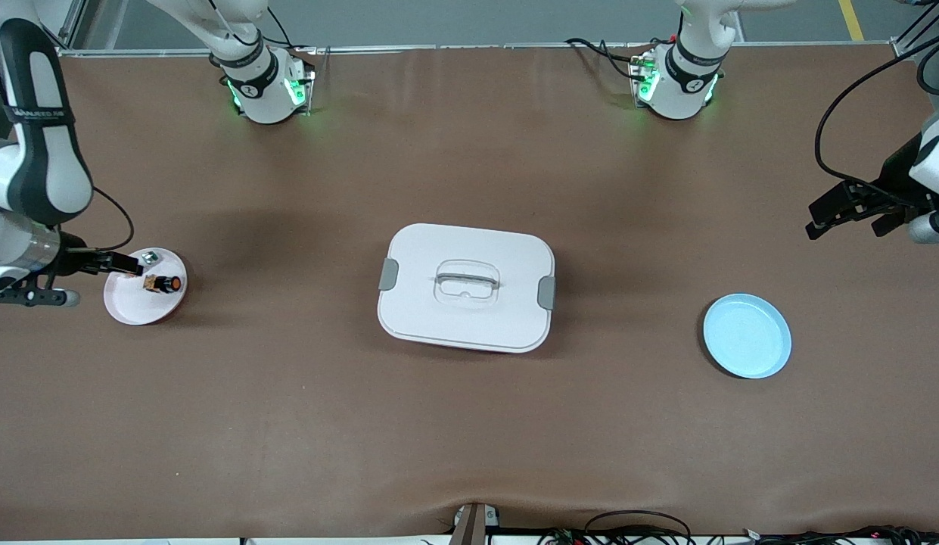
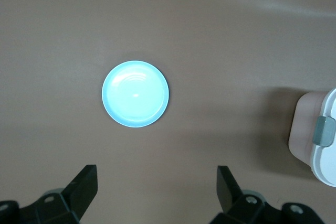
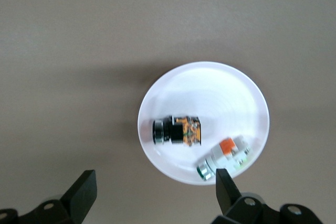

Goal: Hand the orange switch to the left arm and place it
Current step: 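Reach the right gripper down to the orange switch on the white plate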

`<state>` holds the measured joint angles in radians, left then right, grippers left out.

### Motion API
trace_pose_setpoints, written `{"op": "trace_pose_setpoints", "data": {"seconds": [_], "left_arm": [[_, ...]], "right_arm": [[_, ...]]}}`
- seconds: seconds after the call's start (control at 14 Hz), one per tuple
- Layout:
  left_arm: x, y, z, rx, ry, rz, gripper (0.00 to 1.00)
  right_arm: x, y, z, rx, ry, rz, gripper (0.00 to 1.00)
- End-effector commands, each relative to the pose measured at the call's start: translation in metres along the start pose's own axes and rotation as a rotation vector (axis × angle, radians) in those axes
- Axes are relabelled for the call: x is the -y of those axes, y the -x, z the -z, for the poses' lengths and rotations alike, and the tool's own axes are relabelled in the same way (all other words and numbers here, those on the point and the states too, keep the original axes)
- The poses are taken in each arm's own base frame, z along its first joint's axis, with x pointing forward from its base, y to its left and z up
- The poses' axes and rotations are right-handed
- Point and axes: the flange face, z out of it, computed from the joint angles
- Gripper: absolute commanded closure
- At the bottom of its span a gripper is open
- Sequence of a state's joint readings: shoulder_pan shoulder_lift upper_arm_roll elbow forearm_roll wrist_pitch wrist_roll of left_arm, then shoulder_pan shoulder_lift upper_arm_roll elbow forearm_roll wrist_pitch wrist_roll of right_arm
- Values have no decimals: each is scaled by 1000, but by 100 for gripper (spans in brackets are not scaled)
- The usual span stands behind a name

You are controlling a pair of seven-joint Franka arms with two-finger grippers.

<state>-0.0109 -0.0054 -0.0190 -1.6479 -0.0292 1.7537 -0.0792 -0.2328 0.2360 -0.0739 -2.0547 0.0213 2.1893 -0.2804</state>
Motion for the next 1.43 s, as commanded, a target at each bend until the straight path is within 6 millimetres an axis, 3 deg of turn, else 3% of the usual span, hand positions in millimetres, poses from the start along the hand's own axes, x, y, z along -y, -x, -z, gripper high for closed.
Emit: {"op": "trace_pose_setpoints", "data": {"seconds": [0.0, 0.43, 0.64, 0.79, 1.36], "left_arm": [[3, -3, 6, 1, -14, -18, 0], [6, -3, 6, 1, -14, -15, 0], [8, -4, 5, 3, -15, -12, 0], [7, -3, 5, 3, -15, -12, 0], [7, -4, 6, 1, -13, -14, 0]], "right_arm": [[-1, 7, -17, -43, -4, 52, 0], [-11, -3, -63, -51, 9, 90, 0], [-25, -3, -89, -63, 18, 100, 0], [-32, -1, -97, -55, 12, 86, 0], [-25, 5, -120, -27, -34, 53, 0]]}}
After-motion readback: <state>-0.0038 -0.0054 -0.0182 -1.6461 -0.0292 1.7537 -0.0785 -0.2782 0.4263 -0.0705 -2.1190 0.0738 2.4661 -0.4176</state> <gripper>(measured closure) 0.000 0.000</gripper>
